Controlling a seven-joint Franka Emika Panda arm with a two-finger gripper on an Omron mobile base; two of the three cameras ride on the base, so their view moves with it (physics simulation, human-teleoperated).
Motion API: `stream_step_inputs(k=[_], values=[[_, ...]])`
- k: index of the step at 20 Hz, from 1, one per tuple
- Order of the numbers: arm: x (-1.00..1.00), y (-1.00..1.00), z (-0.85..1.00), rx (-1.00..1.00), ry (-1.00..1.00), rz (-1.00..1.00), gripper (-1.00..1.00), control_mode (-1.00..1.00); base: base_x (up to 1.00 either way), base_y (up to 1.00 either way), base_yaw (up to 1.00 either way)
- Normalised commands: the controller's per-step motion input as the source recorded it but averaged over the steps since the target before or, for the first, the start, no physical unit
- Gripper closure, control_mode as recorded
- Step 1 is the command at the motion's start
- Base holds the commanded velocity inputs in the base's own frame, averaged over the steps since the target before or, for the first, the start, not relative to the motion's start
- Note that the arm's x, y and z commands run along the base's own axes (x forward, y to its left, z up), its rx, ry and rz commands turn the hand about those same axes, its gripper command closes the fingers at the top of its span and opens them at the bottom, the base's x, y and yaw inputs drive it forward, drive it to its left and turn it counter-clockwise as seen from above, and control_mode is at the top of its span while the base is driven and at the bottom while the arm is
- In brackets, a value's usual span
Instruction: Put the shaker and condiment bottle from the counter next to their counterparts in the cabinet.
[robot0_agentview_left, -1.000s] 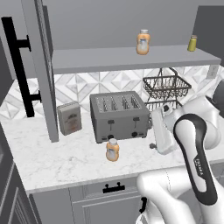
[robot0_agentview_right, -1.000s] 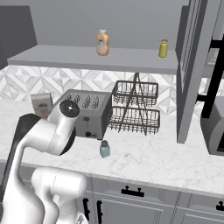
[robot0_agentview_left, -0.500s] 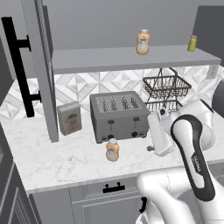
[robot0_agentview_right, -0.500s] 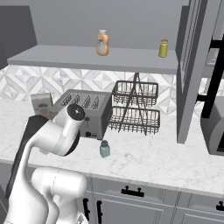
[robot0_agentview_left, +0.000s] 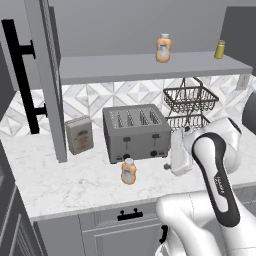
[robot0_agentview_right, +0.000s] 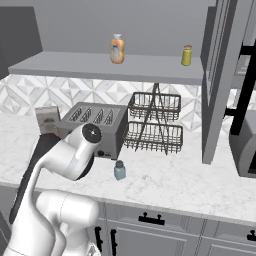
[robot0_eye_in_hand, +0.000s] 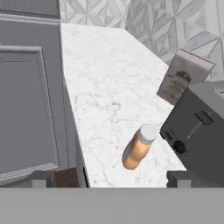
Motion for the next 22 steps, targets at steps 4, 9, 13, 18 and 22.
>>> stream_step_inputs(k=[4,9,13,18,22], values=[[-0.32,0.43,-0.55,0.06,-0.11,-0.25,-1.00,-1.00,0.00,0.00,0.00],[-0.19,0.53,-0.59,0.00,-0.09,-0.23,-1.00,-1.00,0.00,0.00,0.00],[-0.01,0.43,-0.48,0.00,-0.05,-0.19,-1.00,-1.00,0.00,0.00,0.00],[0.00,0.24,-0.44,0.00,-0.05,-0.19,-1.00,-1.00,0.00,0.00,0.00],[0.01,0.17,-0.36,0.00,0.00,-0.17,-1.00,-1.00,0.00,0.00,0.00]])
